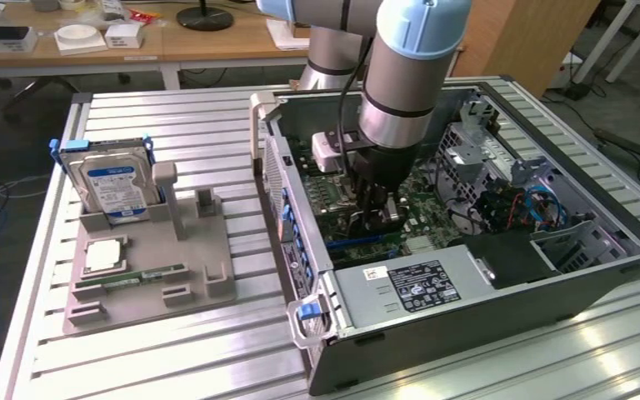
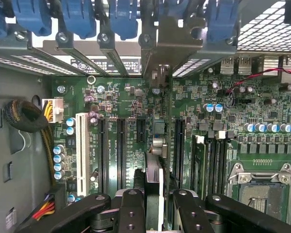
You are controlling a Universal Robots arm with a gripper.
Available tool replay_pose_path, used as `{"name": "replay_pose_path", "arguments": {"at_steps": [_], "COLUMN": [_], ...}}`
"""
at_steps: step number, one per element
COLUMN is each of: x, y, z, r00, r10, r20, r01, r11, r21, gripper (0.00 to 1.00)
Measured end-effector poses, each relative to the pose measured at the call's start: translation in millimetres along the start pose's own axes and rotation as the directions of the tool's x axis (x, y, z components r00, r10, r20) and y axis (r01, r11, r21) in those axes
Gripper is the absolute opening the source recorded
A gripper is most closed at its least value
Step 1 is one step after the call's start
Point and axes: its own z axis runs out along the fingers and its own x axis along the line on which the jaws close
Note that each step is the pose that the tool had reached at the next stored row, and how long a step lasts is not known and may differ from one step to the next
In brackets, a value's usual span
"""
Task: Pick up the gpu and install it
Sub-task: 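Insert the gpu into the slot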
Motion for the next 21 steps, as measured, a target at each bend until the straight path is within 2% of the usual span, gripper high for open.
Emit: {"name": "replay_pose_path", "arguments": {"at_steps": [21], "x": [-0.2], "y": [1.8], "z": [2.3], "r00": [1.0000], "r10": [0.000], "r20": [0.0003], "r01": [0.000], "r11": [1.0000], "r21": [0.0002], "gripper": [0.27]}}
